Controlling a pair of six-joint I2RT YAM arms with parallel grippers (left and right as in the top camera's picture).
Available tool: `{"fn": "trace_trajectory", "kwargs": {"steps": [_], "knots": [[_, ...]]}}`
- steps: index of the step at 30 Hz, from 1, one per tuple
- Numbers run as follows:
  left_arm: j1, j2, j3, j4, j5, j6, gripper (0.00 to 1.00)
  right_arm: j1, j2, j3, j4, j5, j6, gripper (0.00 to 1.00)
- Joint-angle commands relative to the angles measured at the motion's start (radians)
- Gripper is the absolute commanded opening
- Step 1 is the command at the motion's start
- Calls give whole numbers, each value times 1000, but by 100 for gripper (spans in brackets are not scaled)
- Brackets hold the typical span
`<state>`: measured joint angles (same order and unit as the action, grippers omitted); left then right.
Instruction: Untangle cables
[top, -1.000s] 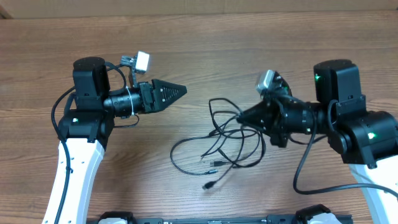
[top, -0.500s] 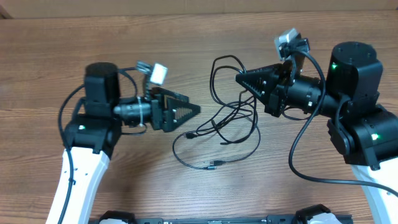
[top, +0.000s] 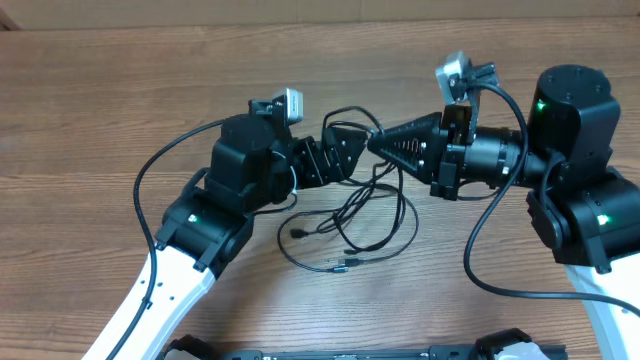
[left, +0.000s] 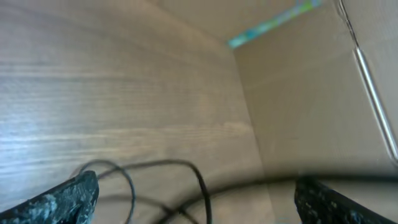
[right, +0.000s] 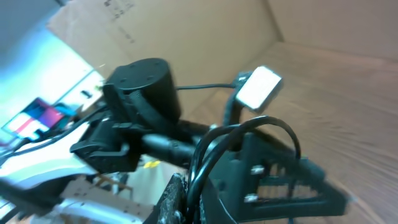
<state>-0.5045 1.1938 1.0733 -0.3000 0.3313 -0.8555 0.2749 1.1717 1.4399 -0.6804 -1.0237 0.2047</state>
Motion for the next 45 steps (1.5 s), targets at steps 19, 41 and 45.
{"fn": "trace_trajectory", "kwargs": {"steps": [19,41,45], "knots": [[206,-319,9,67,-434,250,4,-114,-8,35,-49,455,-2,100],[206,-194,9,141,-332,122,100,-114,92,34,-285,501,-61,100],[206,-164,9,-71,-278,121,100,-113,92,34,-307,526,-60,100]]}}
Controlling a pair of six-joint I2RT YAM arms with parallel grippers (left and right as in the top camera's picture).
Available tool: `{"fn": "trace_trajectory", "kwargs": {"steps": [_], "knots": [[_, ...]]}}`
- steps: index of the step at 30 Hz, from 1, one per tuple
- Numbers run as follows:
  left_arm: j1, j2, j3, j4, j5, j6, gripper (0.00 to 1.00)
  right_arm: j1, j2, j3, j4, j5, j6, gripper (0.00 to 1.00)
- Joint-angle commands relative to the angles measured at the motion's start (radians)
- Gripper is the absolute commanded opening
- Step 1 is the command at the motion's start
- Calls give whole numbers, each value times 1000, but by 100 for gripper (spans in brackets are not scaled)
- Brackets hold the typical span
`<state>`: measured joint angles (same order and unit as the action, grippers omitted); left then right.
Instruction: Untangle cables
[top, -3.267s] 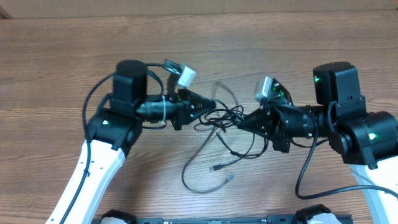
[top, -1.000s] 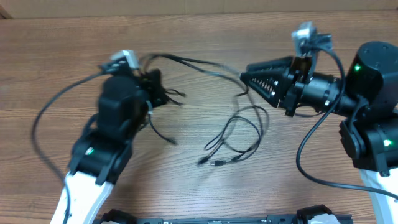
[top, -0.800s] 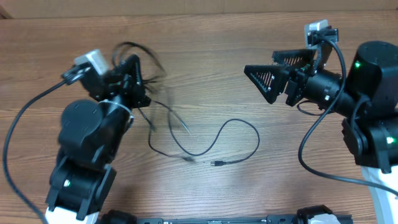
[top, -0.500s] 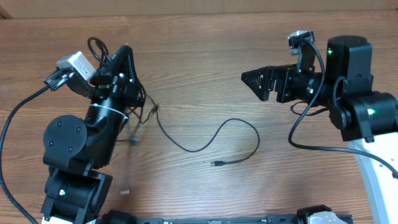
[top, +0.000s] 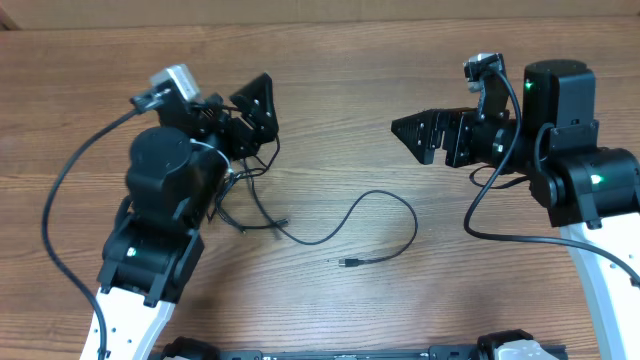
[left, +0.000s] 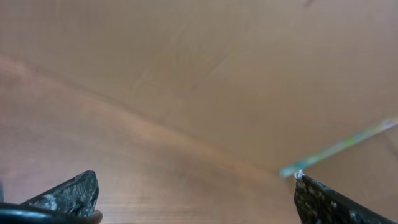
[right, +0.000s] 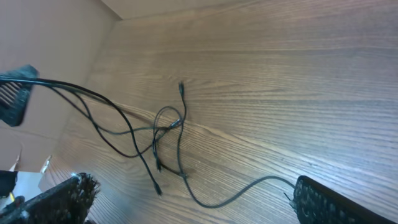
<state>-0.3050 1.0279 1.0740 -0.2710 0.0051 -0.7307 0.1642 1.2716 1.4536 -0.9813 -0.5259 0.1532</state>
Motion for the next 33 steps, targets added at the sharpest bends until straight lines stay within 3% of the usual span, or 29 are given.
{"fn": "trace_trajectory", "kwargs": {"steps": [1,3,8,13,18,20,23,26,33], "knots": [[6,2,8,-146,48,-11,100,-3,-8,21,-10,32,-9,100],[6,7,8,-375,40,-26,100,-3,-8,21,-17,32,-9,100],[6,21,8,-602,48,-25,100,-3,-8,21,-17,32,-9,100],[18,-11,10,-642,26,-25,100,-3,-8,20,-61,32,-9,100],[114,-68,11,-701,-122,-23,100,-3,-3,18,-76,32,-25,100],[211,-75,11,-736,-131,43,100,-2,16,18,-68,31,-31,100],[338,-75,11,-741,-130,301,100,6,73,18,-53,-24,-89,100],[384,-74,11,-744,-124,575,100,59,142,18,8,-60,-109,100],[385,-74,11,-747,-116,619,100,330,405,18,293,-36,-318,100]]}}
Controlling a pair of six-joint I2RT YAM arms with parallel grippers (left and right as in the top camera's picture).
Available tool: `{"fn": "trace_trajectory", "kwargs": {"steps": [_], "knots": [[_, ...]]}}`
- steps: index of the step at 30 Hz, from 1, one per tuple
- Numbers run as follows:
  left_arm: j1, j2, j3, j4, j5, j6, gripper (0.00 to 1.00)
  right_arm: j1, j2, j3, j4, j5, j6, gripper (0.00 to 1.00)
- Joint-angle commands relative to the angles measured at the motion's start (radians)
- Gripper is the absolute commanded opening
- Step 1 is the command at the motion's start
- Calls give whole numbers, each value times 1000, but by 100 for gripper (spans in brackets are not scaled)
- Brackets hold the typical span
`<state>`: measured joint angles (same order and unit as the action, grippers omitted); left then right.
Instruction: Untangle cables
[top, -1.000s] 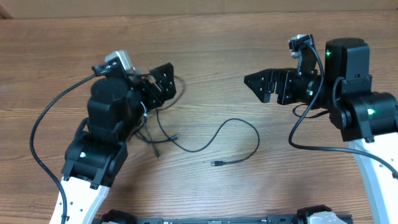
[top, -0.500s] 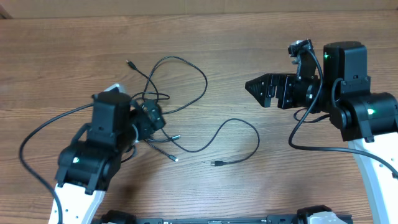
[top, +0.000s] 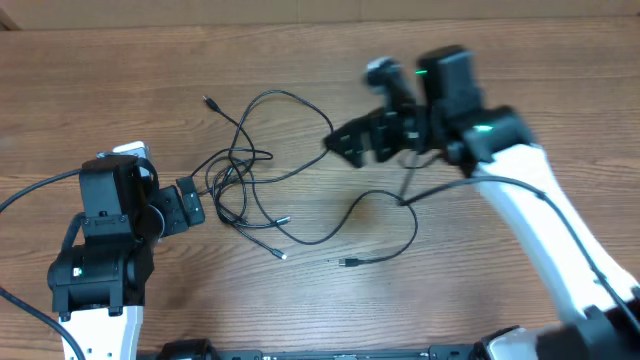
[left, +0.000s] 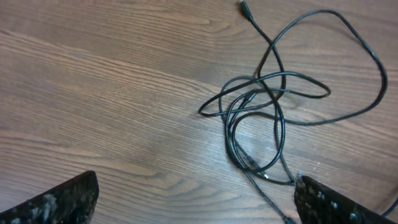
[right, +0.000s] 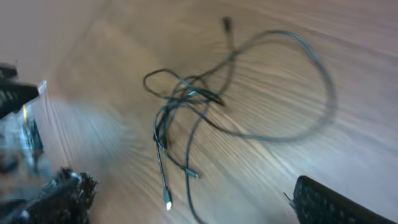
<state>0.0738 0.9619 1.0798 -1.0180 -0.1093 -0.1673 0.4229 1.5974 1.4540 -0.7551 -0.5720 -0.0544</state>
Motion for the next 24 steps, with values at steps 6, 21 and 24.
{"fn": "trace_trajectory", "kwargs": {"steps": [6,21,24], "knots": [[5,-3,5,-3,-2,56,100,175,312,18,294,74,-142,100],[5,100,5,-3,-2,56,100,238,558,18,649,79,-243,90],[5,146,5,-3,-2,56,100,238,582,18,666,78,-243,82]]}}
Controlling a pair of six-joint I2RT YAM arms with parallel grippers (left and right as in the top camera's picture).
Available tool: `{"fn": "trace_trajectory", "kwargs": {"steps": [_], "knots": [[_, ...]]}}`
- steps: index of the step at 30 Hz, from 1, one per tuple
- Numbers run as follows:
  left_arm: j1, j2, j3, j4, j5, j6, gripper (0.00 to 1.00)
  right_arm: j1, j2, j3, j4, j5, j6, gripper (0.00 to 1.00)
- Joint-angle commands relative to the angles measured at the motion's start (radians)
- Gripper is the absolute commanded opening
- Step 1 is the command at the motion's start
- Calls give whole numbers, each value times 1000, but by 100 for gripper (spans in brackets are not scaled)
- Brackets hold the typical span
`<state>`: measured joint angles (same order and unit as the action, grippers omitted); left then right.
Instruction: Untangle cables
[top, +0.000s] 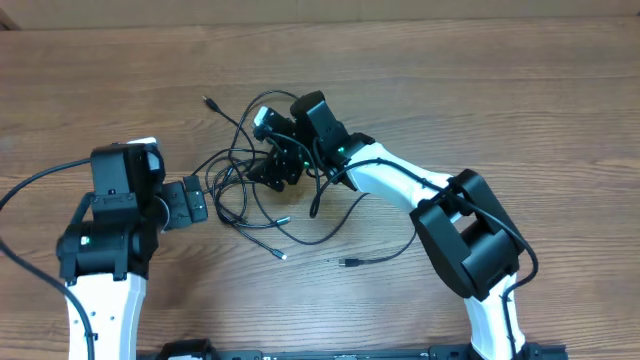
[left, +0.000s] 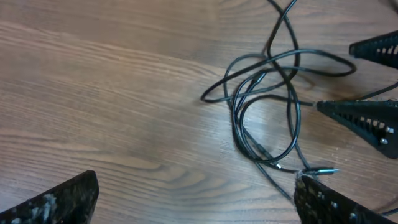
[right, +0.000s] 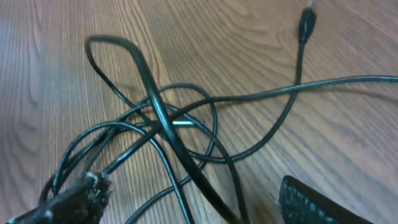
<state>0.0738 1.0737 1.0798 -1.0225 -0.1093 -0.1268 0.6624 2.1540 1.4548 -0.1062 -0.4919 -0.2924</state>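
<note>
A knot of thin black cables (top: 238, 172) lies on the wooden table left of centre. My right gripper (top: 278, 160) is open and low over the knot's right side. In the right wrist view its fingertips (right: 71, 199) straddle several crossing strands (right: 168, 127). My left gripper (top: 192, 203) is open just left of the knot, with bare wood between its fingers (left: 56, 199). The left wrist view shows the knot (left: 267, 106) ahead of it. One strand (top: 413, 232) trails right and ends in a plug (top: 347, 263).
A second plug (top: 207, 101) lies at the knot's upper left, also seen as the plug (right: 305, 28). A white-tipped end (top: 283, 256) points toward the front. The right arm (top: 400, 190) stretches across the table's middle. A cardboard wall runs along the far edge.
My right gripper was above the table to the right of the knot; now it is down on the knot's right side, still open. The left gripper has hardly shifted.
At first both grippers met mid-table with cable lifted between them. Then the arms stood apart, the knot hanging at the left gripper and one strand lying loose. Later the knot lay on the table beside the open left gripper. Now the open right gripper is over it.
</note>
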Motion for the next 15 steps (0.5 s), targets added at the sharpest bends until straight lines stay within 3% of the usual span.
{"fn": "trace_trajectory", "kwargs": {"steps": [1,6,8,15], "knots": [[5,45,5,2,-2,15,100,-2,26,17,21,-2,-6,82],[5,102,5,35,-96,79,100,-2,25,17,28,-3,-12,74],[5,106,5,77,-65,79,100,-2,26,17,39,-10,-57,65],[5,106,94,48,244,79,100,0,80,17,165,-45,-52,59]]}}
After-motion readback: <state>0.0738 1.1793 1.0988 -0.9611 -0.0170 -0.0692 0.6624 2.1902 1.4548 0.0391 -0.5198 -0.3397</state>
